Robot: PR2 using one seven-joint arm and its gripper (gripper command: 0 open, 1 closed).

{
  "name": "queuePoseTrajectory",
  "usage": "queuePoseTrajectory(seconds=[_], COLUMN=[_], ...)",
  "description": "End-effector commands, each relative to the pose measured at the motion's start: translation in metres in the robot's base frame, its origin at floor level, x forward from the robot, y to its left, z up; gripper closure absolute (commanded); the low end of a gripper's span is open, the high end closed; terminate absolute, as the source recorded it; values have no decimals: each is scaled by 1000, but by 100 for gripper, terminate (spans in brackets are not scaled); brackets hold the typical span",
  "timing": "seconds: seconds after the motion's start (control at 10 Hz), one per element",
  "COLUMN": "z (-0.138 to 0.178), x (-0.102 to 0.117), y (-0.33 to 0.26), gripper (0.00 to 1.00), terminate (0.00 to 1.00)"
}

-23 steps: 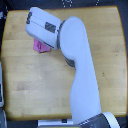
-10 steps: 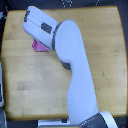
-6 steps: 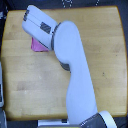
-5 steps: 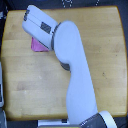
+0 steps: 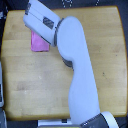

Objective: Folding a cloth

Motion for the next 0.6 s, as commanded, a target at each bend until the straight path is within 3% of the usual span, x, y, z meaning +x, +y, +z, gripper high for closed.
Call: queuePoseTrajectory(seconds=[0.0, 0.5], z=[82, 128], x=[28, 40], y=[-35, -94], gripper=[0, 0], terminate=[0, 0])
